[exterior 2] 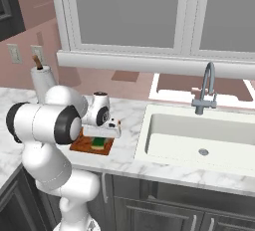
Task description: Pick up the sponge from the counter and clean the cutting board by briefly scrubbing or pressing down on the cutting board. Once finished, release the sponge.
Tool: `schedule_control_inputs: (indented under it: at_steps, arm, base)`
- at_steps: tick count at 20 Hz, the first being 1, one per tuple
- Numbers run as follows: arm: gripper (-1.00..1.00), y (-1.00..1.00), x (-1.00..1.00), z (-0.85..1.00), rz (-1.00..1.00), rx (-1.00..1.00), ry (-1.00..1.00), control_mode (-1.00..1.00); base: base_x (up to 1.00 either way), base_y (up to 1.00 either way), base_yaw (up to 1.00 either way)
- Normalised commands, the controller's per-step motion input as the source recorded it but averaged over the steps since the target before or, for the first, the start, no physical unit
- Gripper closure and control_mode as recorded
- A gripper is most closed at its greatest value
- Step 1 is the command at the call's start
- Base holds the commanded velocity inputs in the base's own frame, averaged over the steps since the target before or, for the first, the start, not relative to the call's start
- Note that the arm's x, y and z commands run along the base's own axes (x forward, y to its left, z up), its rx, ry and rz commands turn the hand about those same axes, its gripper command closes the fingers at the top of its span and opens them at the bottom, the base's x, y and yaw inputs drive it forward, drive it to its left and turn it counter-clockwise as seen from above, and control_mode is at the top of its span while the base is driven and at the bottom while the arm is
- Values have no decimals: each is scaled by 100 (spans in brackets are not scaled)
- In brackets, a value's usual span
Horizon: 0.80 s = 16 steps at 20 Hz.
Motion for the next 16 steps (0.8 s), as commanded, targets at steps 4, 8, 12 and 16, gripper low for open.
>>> schedule_control_inputs:
  at_steps: [4, 8, 12, 16]
  arm:
    - [100, -50, 32, -12, 0, 0, -1, -100]
    - [100, -11, 30, -72, 0, -2, -1, -100]
    - [100, 0, 9, -95, 0, -7, 0, -100]
    - [100, 1, 14, -3, 0, -1, -20, -100]
  base:
    - [0, 0, 0]
    - [0, 0, 0]
    - [0, 0, 0]
    - [0, 0, 0]
